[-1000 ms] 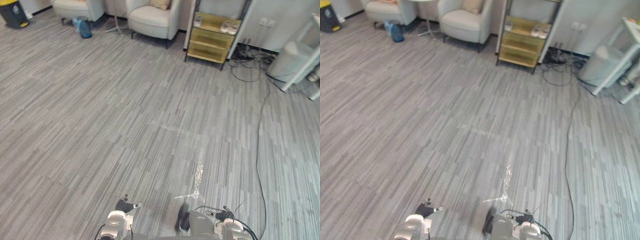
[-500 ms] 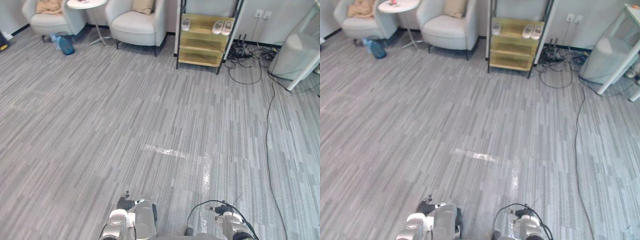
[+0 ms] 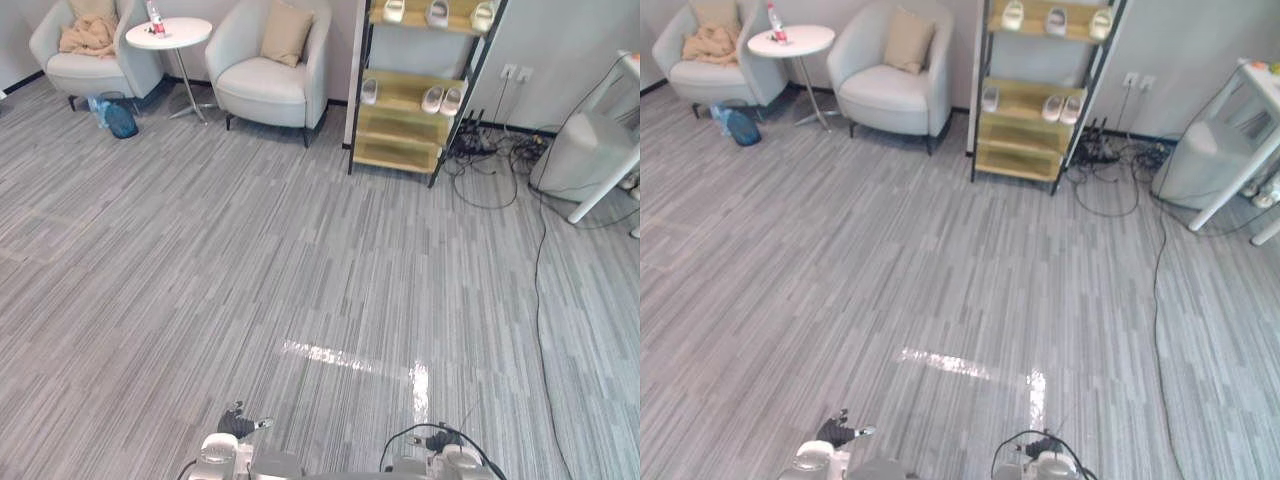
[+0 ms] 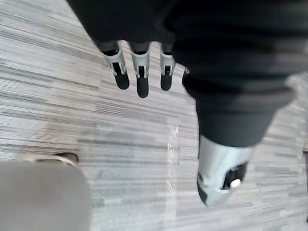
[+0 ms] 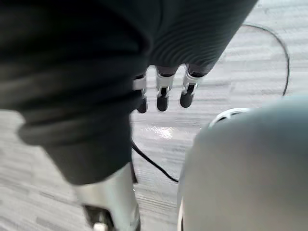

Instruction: Pick up cushions and gather them together orderly.

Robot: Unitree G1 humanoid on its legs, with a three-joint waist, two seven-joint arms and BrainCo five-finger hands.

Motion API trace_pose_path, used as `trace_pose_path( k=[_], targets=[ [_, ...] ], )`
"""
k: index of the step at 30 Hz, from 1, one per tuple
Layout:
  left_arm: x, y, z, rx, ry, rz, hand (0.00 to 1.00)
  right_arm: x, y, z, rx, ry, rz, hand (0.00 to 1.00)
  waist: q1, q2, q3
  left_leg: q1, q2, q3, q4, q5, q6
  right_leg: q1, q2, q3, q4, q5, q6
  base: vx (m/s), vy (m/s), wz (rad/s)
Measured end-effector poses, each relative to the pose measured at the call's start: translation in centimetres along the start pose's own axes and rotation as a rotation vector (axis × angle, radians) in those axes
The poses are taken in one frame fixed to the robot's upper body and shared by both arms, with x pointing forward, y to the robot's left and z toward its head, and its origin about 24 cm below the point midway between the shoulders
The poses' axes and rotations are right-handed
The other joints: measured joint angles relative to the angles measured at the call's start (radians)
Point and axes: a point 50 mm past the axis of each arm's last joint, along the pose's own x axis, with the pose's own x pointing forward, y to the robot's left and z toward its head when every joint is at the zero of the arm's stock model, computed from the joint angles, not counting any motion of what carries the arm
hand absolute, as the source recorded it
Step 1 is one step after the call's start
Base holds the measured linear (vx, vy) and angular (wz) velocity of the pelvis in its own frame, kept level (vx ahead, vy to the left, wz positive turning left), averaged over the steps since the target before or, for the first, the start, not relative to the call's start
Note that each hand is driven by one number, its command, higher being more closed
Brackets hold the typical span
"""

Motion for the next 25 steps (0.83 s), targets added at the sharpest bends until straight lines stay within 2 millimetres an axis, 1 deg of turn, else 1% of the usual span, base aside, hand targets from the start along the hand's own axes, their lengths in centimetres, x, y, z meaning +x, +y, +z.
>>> trace_pose_path(
  k=[1, 2, 3, 5, 6, 7, 8, 9, 10, 11, 12, 13, 14, 15, 16, 17, 18, 19, 21, 23, 25],
  targets=[
    [0.1, 0.0, 0.2, 0.000, -0.006, -0.001, 0.00, 0.0, 0.0, 0.0, 0.000, 0.001, -0.001, 0.00, -0.007, -0.007, 0.001, 0.006, 0.008, -0.018, 0.002, -0.013, -0.023, -0.003, 0.028, 0.009, -0.120, 0.064, -0.007, 0.39, -0.261, 0.60],
    [0.1, 0.0, 0.3, 0.003, -0.009, -0.002, 0.00, 0.0, 0.0, -0.3, 0.001, 0.008, 0.000, 0.00, -0.011, -0.025, 0.004, 0.015, 0.002, -0.043, 0.008, -0.025, -0.041, 0.014, 0.043, 0.029, -0.197, 0.202, -0.050, 0.31, -0.225, 0.46],
    [0.1, -0.7, 0.3, -0.005, -0.004, -0.018, 0.00, 0.0, -0.4, -0.2, 0.003, 0.006, -0.012, 0.00, -0.018, -0.001, 0.008, 0.022, 0.023, -0.066, 0.008, -0.034, -0.054, 0.034, 0.062, 0.013, -0.191, 0.194, -0.054, 0.30, -0.208, 0.29],
    [0.0, -1.0, 0.1, -0.010, 0.003, -0.023, 0.00, 0.1, -0.5, 0.0, 0.005, -0.003, -0.015, 0.00, -0.017, 0.024, 0.004, 0.031, 0.058, -0.082, 0.011, -0.035, -0.057, 0.044, 0.099, 0.005, -0.191, 0.149, -0.072, 0.30, -0.194, 0.06],
    [0.0, -1.0, 0.1, -0.009, 0.004, -0.022, 0.00, 0.0, -0.4, -0.1, 0.009, -0.001, -0.014, 0.00, -0.017, 0.029, 0.007, 0.032, 0.072, -0.091, 0.018, -0.035, -0.057, 0.055, 0.113, 0.000, -0.193, 0.135, -0.077, 0.28, -0.197, 0.02],
    [0.0, -1.0, 0.1, -0.009, 0.004, -0.023, 0.00, 0.0, -0.2, -0.1, 0.014, -0.002, -0.011, 0.00, -0.016, 0.030, 0.007, 0.018, 0.088, -0.101, 0.072, -0.039, -0.064, 0.073, 0.130, -0.004, -0.200, 0.114, -0.087, 0.24, -0.173, 0.12],
    [0.0, -1.2, 0.3, -0.011, -0.002, -0.025, 0.00, -0.1, 0.0, -0.2, 0.018, -0.003, -0.005, 0.00, -0.015, 0.032, 0.008, -0.034, 0.104, -0.122, 0.198, -0.048, -0.080, 0.099, 0.143, -0.011, -0.222, 0.102, -0.088, 0.27, -0.168, 0.20],
    [0.1, -1.4, 0.5, -0.021, -0.008, -0.029, 0.00, -0.1, 0.3, -0.3, 0.022, -0.001, -0.004, 0.00, -0.018, 0.036, 0.010, -0.086, 0.117, -0.133, 0.330, -0.047, -0.087, 0.126, 0.151, -0.022, -0.241, 0.097, -0.091, 0.22, -0.094, 0.27],
    [0.1, -1.7, 1.0, -0.041, -0.021, -0.031, 0.00, -0.2, 0.2, -0.4, 0.023, -0.005, -0.011, 0.00, -0.021, 0.042, 0.013, -0.160, 0.137, -0.137, 0.493, -0.015, -0.111, 0.157, 0.164, -0.034, -0.259, 0.093, -0.098, 0.24, -0.039, 0.19],
    [0.0, -2.1, 1.3, -0.053, -0.038, -0.039, 0.00, -0.3, 0.3, -0.4, 0.031, -0.015, -0.016, 0.00, -0.007, 0.048, 0.017, -0.229, 0.166, -0.120, 0.632, -0.031, -0.103, 0.207, 0.174, -0.043, -0.283, 0.090, -0.104, 0.25, -0.002, 0.11],
    [0.0, -2.3, 1.4, -0.058, -0.039, -0.043, 0.00, -0.3, 0.3, -0.6, 0.032, -0.009, -0.018, 0.00, -0.006, 0.047, 0.018, -0.253, 0.166, -0.109, 0.638, -0.049, -0.094, 0.233, 0.174, -0.042, -0.299, 0.090, -0.104, 0.31, 0.029, 0.01],
    [-0.1, -2.4, 1.4, -0.062, -0.041, -0.046, 0.00, -0.4, 0.3, -0.8, 0.037, -0.001, -0.019, 0.00, -0.004, 0.043, 0.018, -0.287, 0.153, -0.091, 0.594, -0.074, -0.092, 0.257, 0.168, -0.039, -0.313, 0.092, -0.101, 0.29, 0.085, -0.11],
    [-0.1, -2.5, 1.6, -0.065, -0.049, -0.046, 0.00, -0.4, 0.4, -0.8, 0.043, -0.002, -0.020, 0.00, 0.000, 0.042, 0.019, -0.312, 0.131, -0.093, 0.510, -0.076, -0.093, 0.266, 0.158, -0.030, -0.319, 0.092, -0.100, 0.23, 0.115, -0.24],
    [-0.1, -2.5, 1.8, -0.066, -0.055, -0.046, 0.00, -0.4, 0.5, -0.8, 0.044, -0.002, -0.023, 0.00, 0.006, 0.044, 0.018, -0.324, 0.107, -0.108, 0.384, -0.060, -0.087, 0.268, 0.145, -0.018, -0.319, 0.091, -0.090, 0.16, 0.134, -0.26],
    [-0.1, -2.5, 1.7, -0.068, -0.054, -0.047, 0.00, -0.4, 0.3, -0.8, 0.044, -0.003, -0.028, 0.00, 0.006, 0.050, 0.015, -0.331, 0.095, -0.126, 0.284, -0.021, -0.088, 0.268, 0.143, -0.011, -0.319, 0.089, -0.074, 0.21, 0.168, -0.39],
    [-0.1, -2.6, 1.5, -0.076, -0.044, -0.046, 0.00, -0.4, 0.2, -1.0, 0.044, 0.004, -0.037, 0.00, 0.019, 0.036, 0.010, -0.297, 0.060, -0.118, 0.228, 0.036, -0.095, 0.270, 0.129, 0.025, -0.326, 0.089, -0.036, 0.17, 0.130, -0.21],
    [-0.2, -2.4, 1.1, -0.075, -0.034, -0.043, 0.00, -0.5, 0.3, -1.1, 0.042, 0.005, -0.033, 0.00, 0.020, 0.030, 0.009, -0.288, 0.045, -0.119, 0.209, 0.044, -0.088, 0.275, 0.121, 0.031, -0.338, 0.090, -0.035, 0.27, 0.202, 0.02],
    [-0.1, -2.2, 1.3, -0.066, -0.040, -0.040, 0.00, -0.6, 0.2, -1.8, 0.045, 0.026, -0.039, 0.00, 0.018, 0.014, 0.002, -0.276, 0.014, -0.111, 0.191, 0.051, -0.078, 0.291, 0.090, 0.039, -0.371, 0.091, -0.012, 0.14, 0.116, 0.23],
    [-0.1, -2.0, 1.2, -0.065, -0.036, -0.030, 0.00, -0.6, 0.1, -1.9, 0.057, 0.035, -0.042, 0.00, 0.022, 0.012, 0.002, -0.265, -0.001, -0.106, 0.189, 0.051, -0.078, 0.307, 0.076, 0.049, -0.376, 0.092, -0.009, 0.19, 0.124, 0.07],
    [-0.2, -1.5, 0.6, -0.064, -0.019, -0.017, 0.00, -0.6, 0.0, -2.1, 0.065, 0.043, -0.049, 0.00, 0.022, 0.011, 0.001, -0.224, -0.010, -0.099, 0.169, 0.051, -0.078, 0.330, 0.069, 0.064, -0.381, 0.092, -0.009, 0.11, 0.046, -0.06],
    [-0.2, -1.2, 0.3, -0.065, -0.011, -0.007, 0.00, -0.7, 0.2, -2.4, 0.066, 0.051, -0.047, 0.00, 0.022, 0.003, -0.011, -0.200, -0.014, -0.097, 0.138, 0.053, -0.074, 0.338, 0.068, 0.073, -0.391, 0.092, -0.008, 0.05, -0.010, -0.07]
  ],
)
